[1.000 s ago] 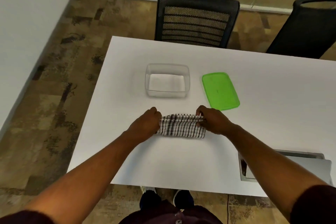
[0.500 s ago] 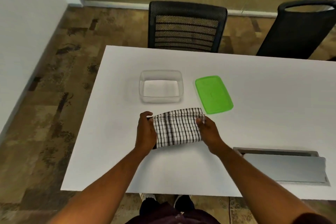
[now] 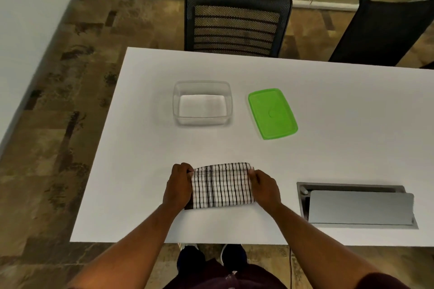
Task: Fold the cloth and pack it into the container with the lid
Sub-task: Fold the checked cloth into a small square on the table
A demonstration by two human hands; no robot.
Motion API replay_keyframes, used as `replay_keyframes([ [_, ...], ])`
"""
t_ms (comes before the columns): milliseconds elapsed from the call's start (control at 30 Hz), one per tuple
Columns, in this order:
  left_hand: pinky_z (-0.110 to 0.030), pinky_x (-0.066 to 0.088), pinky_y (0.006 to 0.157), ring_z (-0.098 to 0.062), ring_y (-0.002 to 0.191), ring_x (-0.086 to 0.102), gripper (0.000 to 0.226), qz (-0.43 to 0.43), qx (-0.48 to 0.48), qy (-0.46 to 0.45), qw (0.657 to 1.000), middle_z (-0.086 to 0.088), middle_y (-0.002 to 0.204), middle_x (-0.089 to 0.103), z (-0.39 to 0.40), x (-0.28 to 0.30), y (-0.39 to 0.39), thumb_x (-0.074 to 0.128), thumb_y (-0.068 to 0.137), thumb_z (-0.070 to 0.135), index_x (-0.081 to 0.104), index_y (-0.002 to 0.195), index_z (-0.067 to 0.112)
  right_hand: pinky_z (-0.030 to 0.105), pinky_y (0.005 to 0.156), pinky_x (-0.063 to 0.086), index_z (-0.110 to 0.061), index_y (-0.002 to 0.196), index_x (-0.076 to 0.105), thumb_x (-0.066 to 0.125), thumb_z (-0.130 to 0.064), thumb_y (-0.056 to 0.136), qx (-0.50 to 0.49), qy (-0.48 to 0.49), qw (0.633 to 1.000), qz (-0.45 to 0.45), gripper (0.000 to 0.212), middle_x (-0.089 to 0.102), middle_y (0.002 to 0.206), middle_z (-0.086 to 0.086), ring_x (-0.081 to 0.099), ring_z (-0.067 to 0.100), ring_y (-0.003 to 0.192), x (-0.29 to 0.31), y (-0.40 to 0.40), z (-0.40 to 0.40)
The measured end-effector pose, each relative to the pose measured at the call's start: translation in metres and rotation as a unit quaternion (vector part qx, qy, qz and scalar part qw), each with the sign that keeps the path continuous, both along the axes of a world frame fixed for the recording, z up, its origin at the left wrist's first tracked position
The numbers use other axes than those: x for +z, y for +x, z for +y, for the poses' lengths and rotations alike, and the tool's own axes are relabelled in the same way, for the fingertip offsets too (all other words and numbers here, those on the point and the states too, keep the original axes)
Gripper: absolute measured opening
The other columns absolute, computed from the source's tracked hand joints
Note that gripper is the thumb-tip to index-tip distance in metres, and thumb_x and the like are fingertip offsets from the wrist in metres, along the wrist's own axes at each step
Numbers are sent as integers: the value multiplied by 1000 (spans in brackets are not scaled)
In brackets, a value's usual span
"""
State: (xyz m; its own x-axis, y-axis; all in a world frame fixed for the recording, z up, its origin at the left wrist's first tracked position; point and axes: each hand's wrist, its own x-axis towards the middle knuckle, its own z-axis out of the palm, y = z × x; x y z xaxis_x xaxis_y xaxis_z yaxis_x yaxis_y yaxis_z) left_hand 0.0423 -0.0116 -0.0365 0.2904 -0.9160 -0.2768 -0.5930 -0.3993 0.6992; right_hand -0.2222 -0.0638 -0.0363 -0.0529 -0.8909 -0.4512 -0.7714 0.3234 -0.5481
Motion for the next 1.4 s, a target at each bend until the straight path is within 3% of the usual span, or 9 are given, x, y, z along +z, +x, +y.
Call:
replay_keyframes([
  [67,-38,52,83,-20,98,60,14,-34,-34,51,998,2,112,54,10,-9,5,48,99,17,56,101,27,36,86,54,-28,113,61,51,-45,100,34,31,999,22,23,70,107,-6,66,14,95,-7,-10,9],
  [200,-42,52,87,-22,110,51,23,-140,-98,69,983,1,120,51,14,-11,13,60,94,27,61,117,27,37,90,53,-25,138,54,67,-37,92,80,-68,994,6,49,56,122,-2,58,15,107,-7,-17,9],
  [333,-38,52,84,-21,108,51,24,-166,-129,69,975,0,115,51,7,-6,18,64,91,28,62,114,25,34,94,49,-25,132,58,70,-35,90,186,-40,981,23,44,57,121,-5,55,15,110,-4,-10,-5],
  [533,-35,48,82,-17,97,56,10,-152,-168,17,974,9,101,61,6,4,19,64,89,25,61,99,25,30,82,49,-23,91,61,77,-18,85,147,-39,987,-57,18,66,99,-7,60,13,92,-2,-12,-4],
  [633,-31,45,84,-10,94,55,13,-107,-173,6,979,14,96,62,12,6,24,62,90,26,59,102,29,29,83,52,-15,90,60,77,-8,85,80,38,979,-185,19,71,97,-1,66,13,92,2,-19,-4],
  [800,-17,49,83,-3,98,64,17,133,-82,71,985,10,105,69,18,5,31,68,92,21,66,109,26,22,70,57,-12,111,63,77,-7,86,-75,139,924,-349,29,78,93,9,74,19,88,10,-26,-11],
  [933,-6,44,72,-2,87,62,6,105,-15,54,993,11,95,69,10,0,31,69,91,21,68,97,21,37,80,57,-10,102,69,78,-7,85,-88,75,955,-274,19,71,81,5,68,19,82,1,-7,-25],
  [1233,-33,51,63,-13,71,60,7,-27,-1,64,998,6,79,60,1,-12,10,39,97,29,43,92,30,36,69,45,-30,109,47,46,-37,102,35,-5,999,42,11,63,80,-1,66,33,84,-21,27,-30],
  [1400,-41,57,68,-21,75,64,26,-159,-50,106,980,-2,101,60,4,-19,4,37,102,37,44,121,22,39,68,49,-30,112,40,38,-34,101,102,-38,987,121,12,68,92,-1,69,36,84,-29,33,-25],
])
